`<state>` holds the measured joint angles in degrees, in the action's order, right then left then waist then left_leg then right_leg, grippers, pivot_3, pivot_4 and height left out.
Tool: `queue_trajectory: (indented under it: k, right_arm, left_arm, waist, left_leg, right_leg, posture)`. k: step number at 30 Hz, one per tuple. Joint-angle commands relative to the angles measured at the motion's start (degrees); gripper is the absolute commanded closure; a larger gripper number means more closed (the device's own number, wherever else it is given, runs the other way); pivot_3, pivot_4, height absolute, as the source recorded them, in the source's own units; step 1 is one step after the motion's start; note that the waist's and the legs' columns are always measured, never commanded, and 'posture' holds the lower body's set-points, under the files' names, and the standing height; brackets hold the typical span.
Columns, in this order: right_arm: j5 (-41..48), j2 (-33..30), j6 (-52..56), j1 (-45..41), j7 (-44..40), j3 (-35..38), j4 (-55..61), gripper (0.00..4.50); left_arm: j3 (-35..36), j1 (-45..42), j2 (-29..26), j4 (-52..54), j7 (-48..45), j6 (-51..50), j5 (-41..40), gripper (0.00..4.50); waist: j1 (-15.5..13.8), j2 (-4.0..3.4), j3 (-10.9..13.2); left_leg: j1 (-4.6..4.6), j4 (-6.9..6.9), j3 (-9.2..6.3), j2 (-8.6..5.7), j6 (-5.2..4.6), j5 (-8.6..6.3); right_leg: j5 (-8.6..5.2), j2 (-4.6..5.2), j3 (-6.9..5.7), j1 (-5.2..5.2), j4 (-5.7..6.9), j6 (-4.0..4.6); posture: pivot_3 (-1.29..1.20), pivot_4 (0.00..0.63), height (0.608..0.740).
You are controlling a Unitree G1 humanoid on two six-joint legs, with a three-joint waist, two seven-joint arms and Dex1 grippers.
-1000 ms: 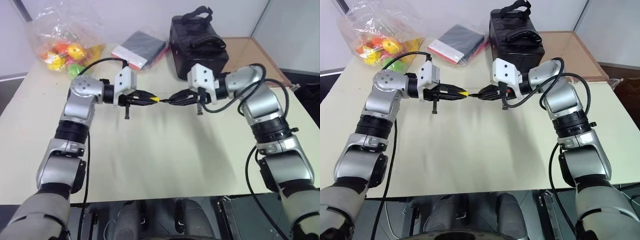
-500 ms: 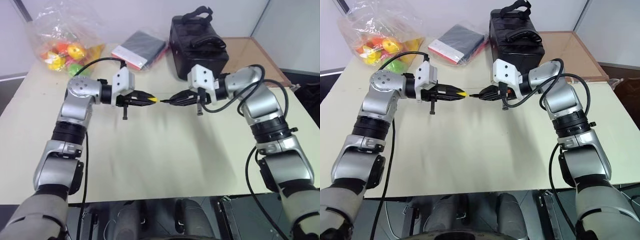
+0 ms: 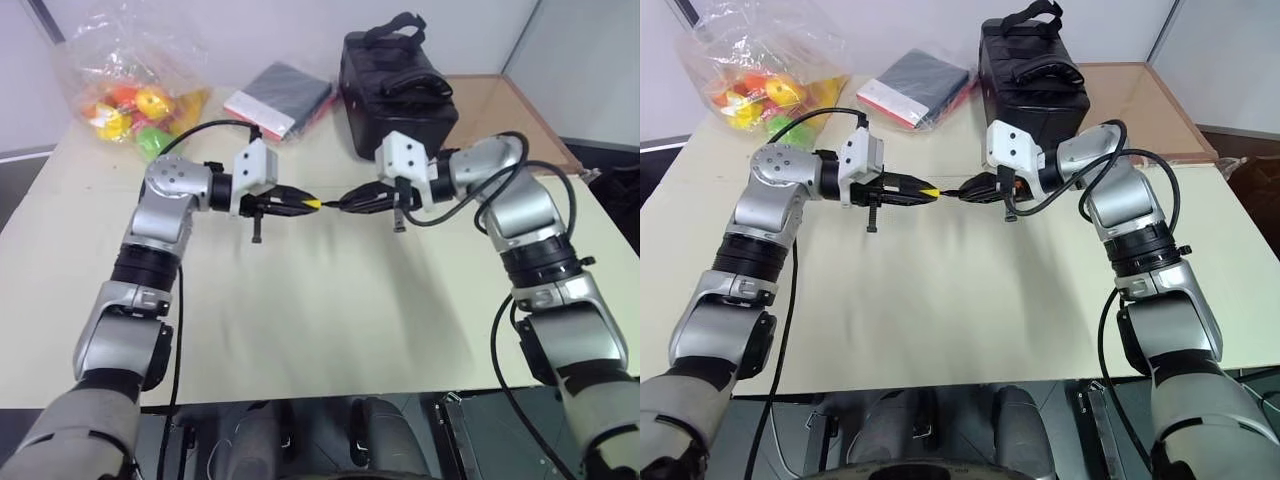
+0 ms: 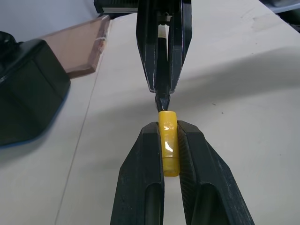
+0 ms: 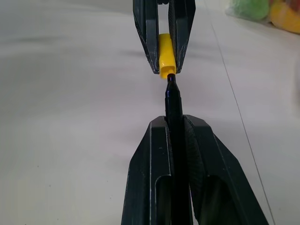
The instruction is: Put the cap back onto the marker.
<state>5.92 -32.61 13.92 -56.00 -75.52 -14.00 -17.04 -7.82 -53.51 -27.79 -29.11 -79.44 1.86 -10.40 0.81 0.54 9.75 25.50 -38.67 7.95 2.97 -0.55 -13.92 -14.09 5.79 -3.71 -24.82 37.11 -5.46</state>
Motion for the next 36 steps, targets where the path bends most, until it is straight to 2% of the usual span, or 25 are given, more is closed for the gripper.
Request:
queue_trajectory:
  k: [1,11,26,36]
  right_arm:
    - [0.96,0.96,-0.34,-0.78,0.57,0.55,3.0,4.5]
    - [0.81,1.45,-0.39,-0.69,1.06,0.3,3.26,4.5]
    - [-0.35,2.0,-1.12,-1.18,1.75,-0.18,4.24,4.5]
    - [0.51,3.63,0.58,-1.76,2.85,0.58,4.19,4.5]
  left_arm:
    - [-0.97,-2.13,1.24,-0.57,0.3,1.62,0.84,4.48]
    - [-1.22,-4.99,3.01,-4.49,-0.75,2.19,1.42,4.48]
    - [-5.14,-6.85,4.82,-3.26,-2.78,4.37,5.32,4.48]
    - [-5.87,-6.93,9.31,-3.15,-2.57,3.97,5.46,4.48]
  waist:
    - [-0.02,0.0,0.0]
    - [-0.02,0.0,0.0]
    - [-0.02,0.0,0.0]
    - [0.01,0.0,0.0]
  left_leg:
    - [0.0,-0.02,-0.01,0.0,0.0,0.0]
    - [0.04,-0.15,-0.04,0.01,-0.06,-0.04]
    - [0.06,-0.18,-0.05,0.01,-0.08,-0.05]
    - [0.07,-0.2,-0.06,0.01,-0.1,-0.06]
  right_leg:
    - [0.0,0.0,0.0,0.0,0.01,0.0]
    - [0.0,-0.01,-0.02,0.04,0.03,0.0]
    - [0.0,-0.01,-0.02,0.04,0.03,-0.01]
    - [0.0,-0.01,-0.02,0.04,0.04,-0.01]
  posture:
    - [0.0,0.15,0.74]
    - [0.0,0.15,0.74]
    - [0.0,0.15,0.74]
    - [0.0,0.15,0.74]
